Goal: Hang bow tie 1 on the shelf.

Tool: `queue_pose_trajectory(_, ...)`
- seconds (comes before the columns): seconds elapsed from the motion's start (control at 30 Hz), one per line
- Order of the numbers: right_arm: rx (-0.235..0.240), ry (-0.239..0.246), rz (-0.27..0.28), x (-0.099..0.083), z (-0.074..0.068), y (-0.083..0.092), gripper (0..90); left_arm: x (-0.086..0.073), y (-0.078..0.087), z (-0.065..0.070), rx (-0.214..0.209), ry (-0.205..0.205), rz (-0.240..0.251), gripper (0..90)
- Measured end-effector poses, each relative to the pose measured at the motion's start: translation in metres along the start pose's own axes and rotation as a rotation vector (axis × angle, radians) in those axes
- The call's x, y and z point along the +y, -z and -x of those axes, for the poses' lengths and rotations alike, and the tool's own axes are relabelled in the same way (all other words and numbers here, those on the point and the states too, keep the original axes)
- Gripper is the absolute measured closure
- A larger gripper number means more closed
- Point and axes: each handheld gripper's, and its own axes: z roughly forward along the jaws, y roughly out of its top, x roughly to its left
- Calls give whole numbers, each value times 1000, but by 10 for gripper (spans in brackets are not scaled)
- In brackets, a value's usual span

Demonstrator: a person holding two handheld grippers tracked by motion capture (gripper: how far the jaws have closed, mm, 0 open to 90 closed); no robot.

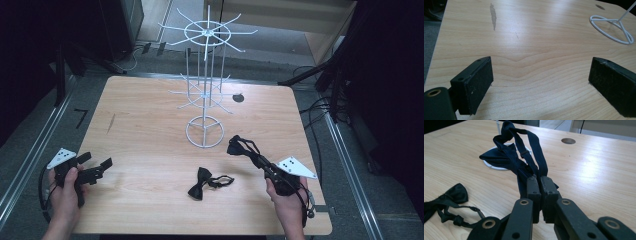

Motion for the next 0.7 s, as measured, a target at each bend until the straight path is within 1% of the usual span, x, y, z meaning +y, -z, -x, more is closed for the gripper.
queue_pose_trajectory(0.1,1,-2,9,2,-1,1,886,0,0,0,-1,0,1,60)
queue_pose_trajectory(0.13,5,-4,23,4,-2,3,886,0,0,0,-1,0,0,60)
queue_pose_trajectory(0.17,5,-5,25,4,-3,4,885,0,0,0,0,0,0,60)
queue_pose_trajectory(0.47,19,11,63,11,-10,9,886,0,0,0,0,-2,-1,60)
queue_pose_trajectory(0.5,25,14,75,13,-11,11,886,0,0,0,0,-2,-1,61)
queue_pose_trajectory(0.7,36,19,90,18,-15,13,886,0,0,0,0,-2,0,60)
